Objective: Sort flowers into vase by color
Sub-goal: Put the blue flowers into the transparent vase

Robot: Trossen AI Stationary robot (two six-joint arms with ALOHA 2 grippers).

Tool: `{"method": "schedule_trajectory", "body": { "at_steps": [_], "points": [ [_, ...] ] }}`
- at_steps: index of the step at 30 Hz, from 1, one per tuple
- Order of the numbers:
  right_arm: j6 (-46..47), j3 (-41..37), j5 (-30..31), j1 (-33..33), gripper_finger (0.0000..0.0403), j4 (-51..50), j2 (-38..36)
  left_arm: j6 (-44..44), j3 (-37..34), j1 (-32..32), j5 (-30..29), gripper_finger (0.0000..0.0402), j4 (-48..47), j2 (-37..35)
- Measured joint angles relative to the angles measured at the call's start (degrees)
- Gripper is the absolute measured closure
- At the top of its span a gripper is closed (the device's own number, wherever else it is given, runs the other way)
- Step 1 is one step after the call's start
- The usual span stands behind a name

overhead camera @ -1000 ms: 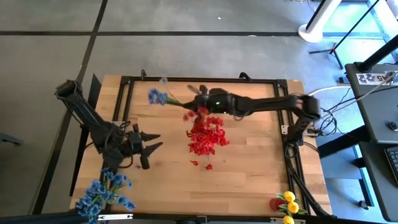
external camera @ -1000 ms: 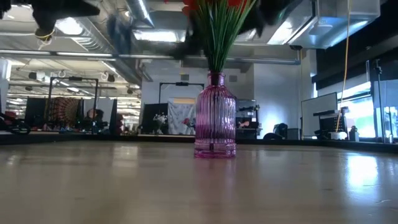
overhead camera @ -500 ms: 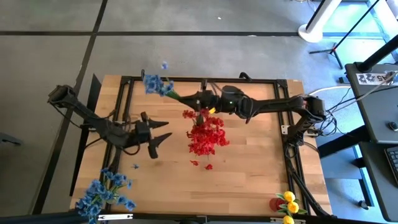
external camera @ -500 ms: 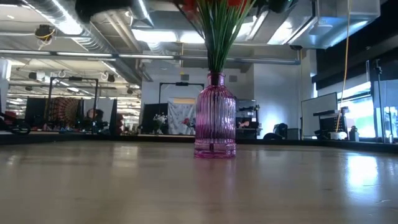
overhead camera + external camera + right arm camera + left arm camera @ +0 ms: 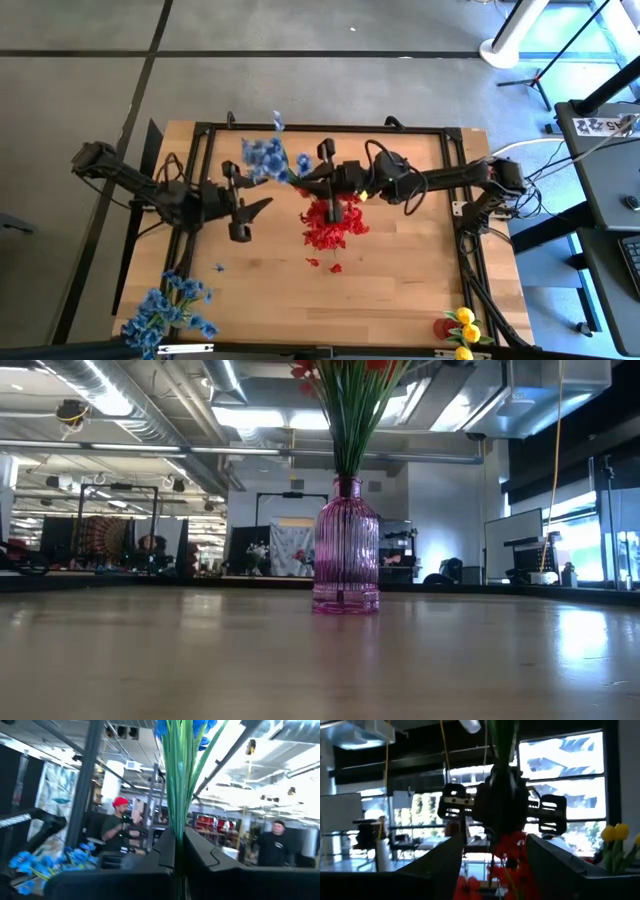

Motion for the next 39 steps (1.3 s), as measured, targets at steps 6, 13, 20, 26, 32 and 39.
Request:
{"method": "schedule_trajectory", "body": {
  "at_steps": [6,13,20,26,32,39],
  "points": [
    [0.11,3.31,0.55,1.21,0.0388,-5.26,0.0,-3.16,0.0,3.3,11.42,0.0188,-0.26,0.02],
    [-1.69,4.33,0.79,3.57,0.0388,-9.79,0.0,-1.34,0.0,2.0,11.6,0.0188,-0.79,0.13],
    [-2.93,4.33,1.97,4.17,0.0388,-12.06,0.0,1.44,0.0,-0.07,11.47,0.0188,-2.49,0.15],
    [-4.53,4.33,1.97,4.17,0.0388,-11.74,0.0,2.89,0.0,-0.42,11.4,0.0191,-2.48,0.15],
    [-4.82,4.33,0.94,4.17,0.0388,-11.38,0.0,2.97,0.0,1.55,12.65,0.0191,-0.82,0.15],
    [-6.06,4.33,0.38,4.17,0.0388,-12.32,0.0,2.89,0.0,4.31,23.71,0.0192,3.24,0.15]
  ]
}}
